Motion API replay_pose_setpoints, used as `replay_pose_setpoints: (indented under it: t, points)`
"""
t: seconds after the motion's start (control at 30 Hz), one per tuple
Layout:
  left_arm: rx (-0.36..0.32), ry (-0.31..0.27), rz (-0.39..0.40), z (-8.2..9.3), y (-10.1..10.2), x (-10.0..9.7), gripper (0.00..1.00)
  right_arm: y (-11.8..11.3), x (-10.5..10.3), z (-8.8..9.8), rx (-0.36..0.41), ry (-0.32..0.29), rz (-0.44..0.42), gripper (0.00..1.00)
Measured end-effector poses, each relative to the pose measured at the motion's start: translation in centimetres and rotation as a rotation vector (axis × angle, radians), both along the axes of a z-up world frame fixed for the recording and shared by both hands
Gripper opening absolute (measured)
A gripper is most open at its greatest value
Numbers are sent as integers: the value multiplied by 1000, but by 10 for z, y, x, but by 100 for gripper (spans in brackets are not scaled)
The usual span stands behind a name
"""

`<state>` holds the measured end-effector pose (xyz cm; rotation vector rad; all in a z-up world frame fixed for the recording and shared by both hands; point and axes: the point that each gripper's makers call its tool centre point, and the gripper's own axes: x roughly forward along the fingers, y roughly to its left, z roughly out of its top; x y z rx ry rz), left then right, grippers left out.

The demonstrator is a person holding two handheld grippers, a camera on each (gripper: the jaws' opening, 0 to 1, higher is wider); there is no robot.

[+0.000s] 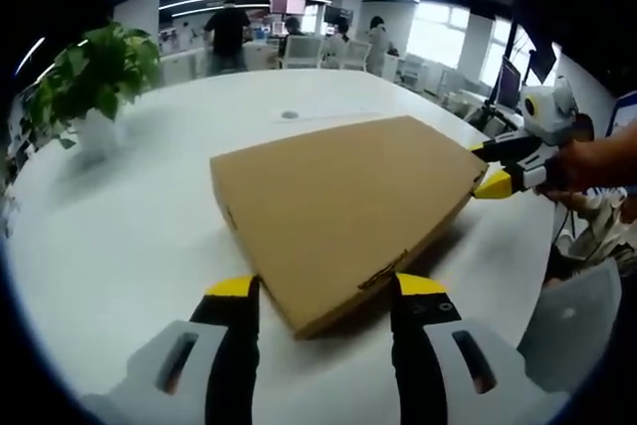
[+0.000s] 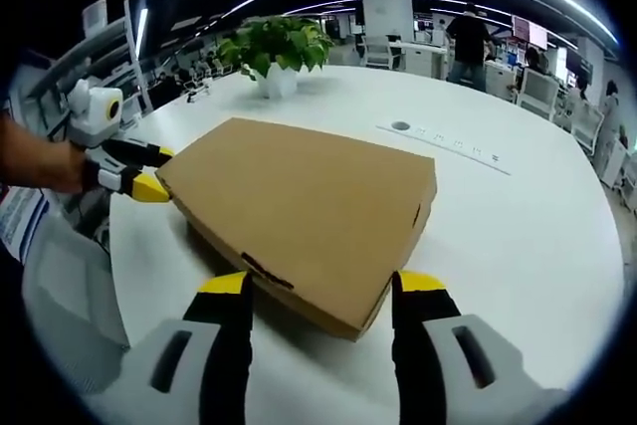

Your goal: Operate the shoe box by opening the lid, removing the specified soft item, and placing it in the target area until the item is outside and the box remains undamaged.

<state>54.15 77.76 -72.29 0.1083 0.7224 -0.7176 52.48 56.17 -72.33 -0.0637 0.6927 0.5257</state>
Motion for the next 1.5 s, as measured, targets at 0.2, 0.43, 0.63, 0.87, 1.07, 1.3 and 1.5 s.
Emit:
replay_pose_setpoints:
  t: [0.2,0.43,0.63,0.87,1.07,1.3,1.5]
  points:
    - [-5,12,-11,1,5,-6,51,4,-9,2,4,3,-5,51]
    - [4,27,-28,0,11,-13,51,8,-22,2,-1,7,-8,50]
    - [6,31,-35,-1,19,-25,51,15,-37,2,-1,12,-13,50]
    - [16,40,-41,-2,31,-39,51,26,-54,2,-3,18,1,48]
    - [19,43,-41,-2,40,-49,51,36,-66,2,-1,20,0,47]
    - [20,44,-38,-2,53,-61,51,48,-79,2,3,20,-5,47]
    - [26,50,-41,-2,64,-72,50,60,-91,2,-1,28,-1,46]
